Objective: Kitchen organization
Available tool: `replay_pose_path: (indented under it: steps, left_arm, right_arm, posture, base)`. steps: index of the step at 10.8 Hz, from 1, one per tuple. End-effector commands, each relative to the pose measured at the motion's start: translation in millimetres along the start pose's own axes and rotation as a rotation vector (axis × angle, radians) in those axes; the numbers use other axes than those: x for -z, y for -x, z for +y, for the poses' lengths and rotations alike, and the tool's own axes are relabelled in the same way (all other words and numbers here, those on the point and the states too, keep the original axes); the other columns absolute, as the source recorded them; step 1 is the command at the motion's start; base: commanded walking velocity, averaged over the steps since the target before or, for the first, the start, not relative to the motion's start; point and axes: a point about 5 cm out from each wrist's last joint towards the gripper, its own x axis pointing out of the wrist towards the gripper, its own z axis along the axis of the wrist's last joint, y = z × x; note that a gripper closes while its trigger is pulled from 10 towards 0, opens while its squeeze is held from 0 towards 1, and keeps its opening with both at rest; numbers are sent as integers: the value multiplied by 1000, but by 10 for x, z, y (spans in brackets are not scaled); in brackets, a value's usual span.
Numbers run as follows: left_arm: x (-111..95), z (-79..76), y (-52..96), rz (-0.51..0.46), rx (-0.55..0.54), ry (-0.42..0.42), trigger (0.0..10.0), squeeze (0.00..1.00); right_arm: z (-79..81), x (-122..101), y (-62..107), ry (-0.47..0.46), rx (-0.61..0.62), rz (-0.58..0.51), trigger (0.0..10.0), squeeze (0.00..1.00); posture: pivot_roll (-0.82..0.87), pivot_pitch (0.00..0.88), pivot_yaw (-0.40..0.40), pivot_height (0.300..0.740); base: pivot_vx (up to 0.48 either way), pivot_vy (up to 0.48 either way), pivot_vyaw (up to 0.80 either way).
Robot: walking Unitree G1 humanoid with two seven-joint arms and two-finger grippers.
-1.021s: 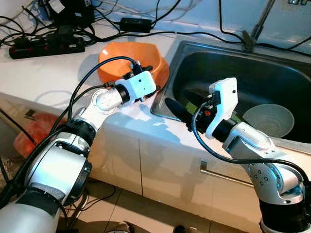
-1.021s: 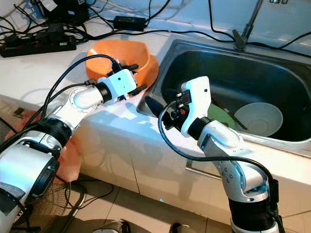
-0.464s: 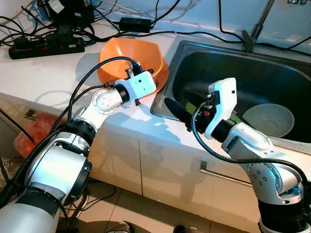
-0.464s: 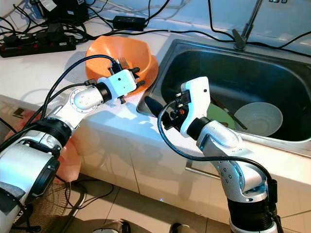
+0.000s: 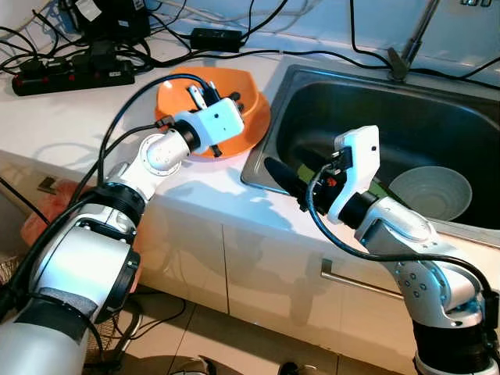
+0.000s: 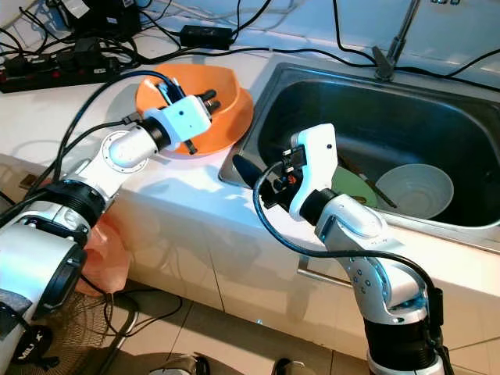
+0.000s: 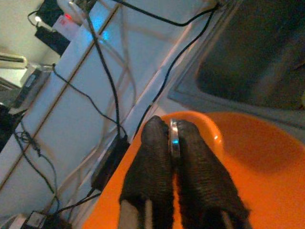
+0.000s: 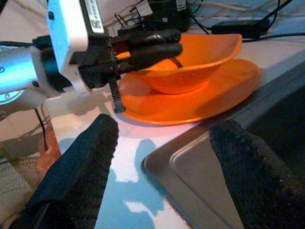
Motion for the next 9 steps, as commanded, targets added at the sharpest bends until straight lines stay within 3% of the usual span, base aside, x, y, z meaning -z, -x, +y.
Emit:
replay_pose_path:
  steps: [1,4,5,6,7,8,9]
  left_arm:
    - [-87,146,-27,-39,-42,-46,0,0]
    - [-209,302,-5,-136,-107,-123,0,0]
    - [-333,434,2,-215,-154,-152,0,0]
    - [-490,633,8,-302,-232,-107,0,0]
    - [-635,958,-14,-373,-389,192,0,0]
    - [-558,1092,-78,-350,-480,633,0,0]
    - [-517,1038,-187,-416,-452,1153,0,0]
  right_arm:
    - [-15,-31,-6,3,8,-18,10000,0]
    - [-28,-24,-43,1,9,-26,10000,0]
    - [-38,-25,-52,1,14,-29,10000,0]
    - [-52,-27,-58,-1,22,-34,10000,0]
    - [-70,-27,-68,-10,35,-43,10000,0]
    - [-78,-28,-82,-19,41,-49,10000,0]
    - [-90,-28,-118,-32,54,-58,10000,0]
  posture:
    - [55,111,4,740]
    - [65,98,5,740]
    - [65,93,5,740]
    - [68,89,6,740]
    - [74,86,7,740]
    - [81,84,5,740]
    - [89,81,0,740]
  base:
    - [0,0,0]
    - [0,0,0]
    - [0,0,0]
    - [0,0,0]
    - [0,0,0]
    - [0,0,0]
    - [0,0,0]
